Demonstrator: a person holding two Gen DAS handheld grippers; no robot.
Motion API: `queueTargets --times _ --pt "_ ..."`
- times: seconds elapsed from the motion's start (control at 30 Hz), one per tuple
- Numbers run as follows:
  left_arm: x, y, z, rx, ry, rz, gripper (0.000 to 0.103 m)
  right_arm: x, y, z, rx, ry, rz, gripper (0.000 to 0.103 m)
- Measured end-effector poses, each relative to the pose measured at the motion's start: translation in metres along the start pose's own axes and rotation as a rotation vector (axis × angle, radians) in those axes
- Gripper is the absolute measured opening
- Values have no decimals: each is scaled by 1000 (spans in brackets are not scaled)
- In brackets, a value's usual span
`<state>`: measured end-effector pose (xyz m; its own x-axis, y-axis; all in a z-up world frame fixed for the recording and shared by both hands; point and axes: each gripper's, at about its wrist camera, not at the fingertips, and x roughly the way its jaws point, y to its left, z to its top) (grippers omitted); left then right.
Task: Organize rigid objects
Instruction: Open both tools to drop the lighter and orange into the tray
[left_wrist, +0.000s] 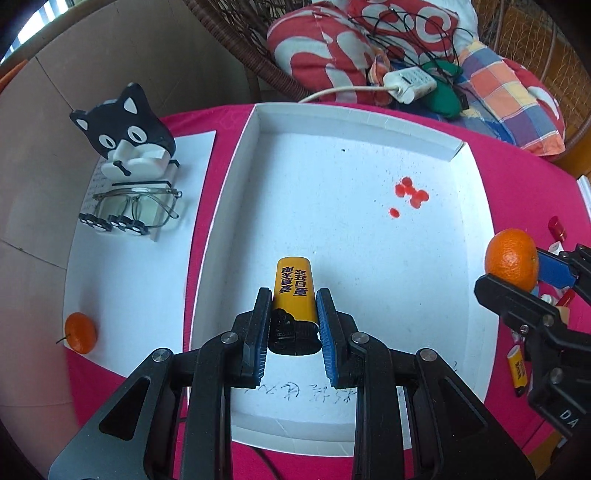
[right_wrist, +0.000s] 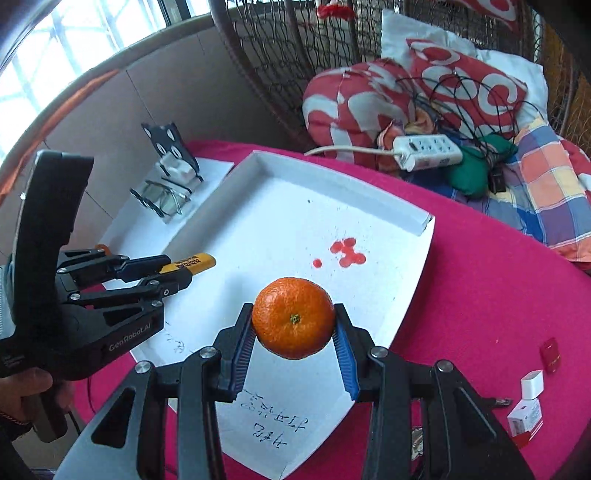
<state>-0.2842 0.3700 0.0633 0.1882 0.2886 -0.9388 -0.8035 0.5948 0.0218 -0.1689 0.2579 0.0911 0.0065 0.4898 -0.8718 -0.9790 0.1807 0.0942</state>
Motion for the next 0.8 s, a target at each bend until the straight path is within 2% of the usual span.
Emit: queueTargets --times 0.23,0.37,0.43,0.5,0.53,0.57,0.6,0.63,0.8 --pt "9 1 -3 -6 30 19 24 14 9 -2 -14 32 -33 41" --pt "11 3 -6 -39 42 -12 25 14 15 -3 -47 33 -48 41" --pt "6 3 -6 -55 28 -47 43 12 19 -4 -73 18 -67 43" --pt "2 7 -7 -87 3 -28 84 6 19 -3 -80 -14 -85 72" --pt "-1 13 -8 -121 -12 -41 90 1 16 -2 -70 -37 -102 77" --pt "-1 17 -9 -149 -14 -45 97 -2 11 -1 -53 -47 -95 87" --pt "-3 22 -11 -178 -15 -39 97 -3 7 0 -38 -47 -91 98" --pt "-4 23 -12 -190 -18 -32 97 -4 2 0 -19 -47 -85 103" --pt "-15 16 -21 -213 -39 5 97 -15 -3 -4 -9 -52 -65 103"
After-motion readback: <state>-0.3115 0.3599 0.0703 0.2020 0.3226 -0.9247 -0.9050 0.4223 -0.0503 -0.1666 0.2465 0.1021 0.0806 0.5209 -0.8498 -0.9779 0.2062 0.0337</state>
